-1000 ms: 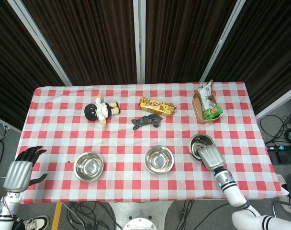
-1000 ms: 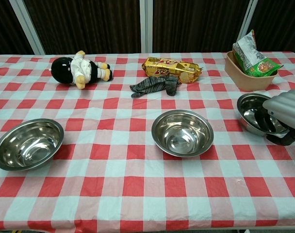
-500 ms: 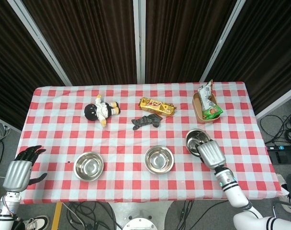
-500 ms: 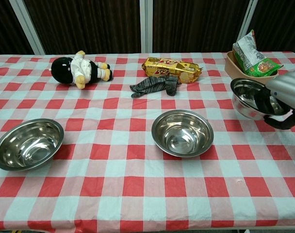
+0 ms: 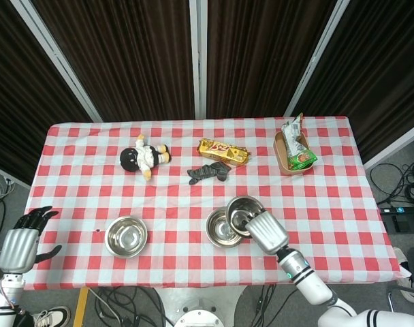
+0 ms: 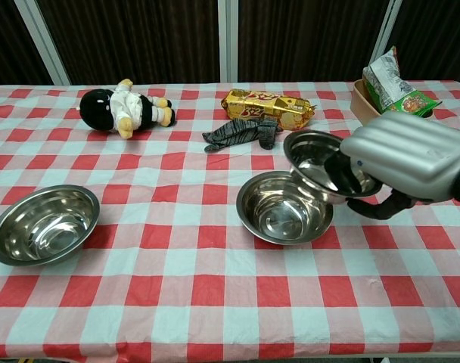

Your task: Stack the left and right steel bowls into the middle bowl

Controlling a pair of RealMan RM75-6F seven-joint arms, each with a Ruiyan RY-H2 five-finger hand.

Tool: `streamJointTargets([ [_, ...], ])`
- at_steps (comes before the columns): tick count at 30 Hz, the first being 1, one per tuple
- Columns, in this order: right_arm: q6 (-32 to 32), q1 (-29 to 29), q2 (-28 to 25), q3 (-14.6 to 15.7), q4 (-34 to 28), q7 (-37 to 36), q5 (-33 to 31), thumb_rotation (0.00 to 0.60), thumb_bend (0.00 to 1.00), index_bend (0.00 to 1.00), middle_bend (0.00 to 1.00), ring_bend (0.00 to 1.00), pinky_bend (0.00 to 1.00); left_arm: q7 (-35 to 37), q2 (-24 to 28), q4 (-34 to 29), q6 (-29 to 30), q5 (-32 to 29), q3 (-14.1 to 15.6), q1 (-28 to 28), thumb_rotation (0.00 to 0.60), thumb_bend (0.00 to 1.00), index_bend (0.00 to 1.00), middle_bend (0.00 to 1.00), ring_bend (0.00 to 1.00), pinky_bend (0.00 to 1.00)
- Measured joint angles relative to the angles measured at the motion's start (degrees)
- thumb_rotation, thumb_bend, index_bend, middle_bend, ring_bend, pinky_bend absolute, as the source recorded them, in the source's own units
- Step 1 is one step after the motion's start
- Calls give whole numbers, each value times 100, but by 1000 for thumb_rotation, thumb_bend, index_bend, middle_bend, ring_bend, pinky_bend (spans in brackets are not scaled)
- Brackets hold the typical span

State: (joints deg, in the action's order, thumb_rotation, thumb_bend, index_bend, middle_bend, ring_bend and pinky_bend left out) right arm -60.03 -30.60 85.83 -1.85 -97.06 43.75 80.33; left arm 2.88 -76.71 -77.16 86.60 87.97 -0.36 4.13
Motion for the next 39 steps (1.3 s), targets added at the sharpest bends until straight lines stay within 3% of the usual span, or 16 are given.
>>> streamJointTargets([
  [5, 161, -178, 215, -40, 46, 151, -102, 600, 289, 599, 541, 632, 580, 55, 3, 56, -7, -30, -13, -9, 600, 145, 277, 277, 185, 251],
  [9, 290, -274, 172, -43, 30, 71, -84, 600, 11, 401, 418, 596, 580, 97, 1, 99, -16, -47, -21, -15, 600, 146, 277, 277, 184, 252],
  [14, 471, -389, -120, -38, -146, -151, -91, 600, 0, 239, 298, 549, 569, 107, -9, 130, -23, -35, -28, -3, 600, 145, 277, 277, 184, 252],
  [22, -93, -193, -628, -63, -580, -414, 49, 600, 0, 210, 295, 540, 563, 39, 21, 11, -22, 46, 2, 16, 600, 145, 278, 277, 184, 251],
  [25, -583, 52, -922, -86, -726, -654, 105, 600, 0, 209, 288, 398, 438, -31, 40, -112, -32, 175, 82, 29, 600, 145, 277, 277, 184, 252],
  [27, -948, 266, -1134, -120, -783, -880, 98, 600, 0, 174, 224, 220, 248, -88, 45, -210, -50, 279, 141, 48, 600, 146, 277, 277, 184, 253],
  [30, -1368, 539, -1360, -214, -754, -1289, -25, 600, 0, 123, 133, 58, 69, -280, 60, -448, -143, 520, 256, 134, 600, 146, 277, 277, 184, 255],
  [39, -1581, 954, -1776, -522, -349, -2544, -576, 600, 0, 115, 115, 21, 32, -1401, 183, -1603, -688, 1386, 646, 515, 600, 147, 300, 336, 277, 385],
])
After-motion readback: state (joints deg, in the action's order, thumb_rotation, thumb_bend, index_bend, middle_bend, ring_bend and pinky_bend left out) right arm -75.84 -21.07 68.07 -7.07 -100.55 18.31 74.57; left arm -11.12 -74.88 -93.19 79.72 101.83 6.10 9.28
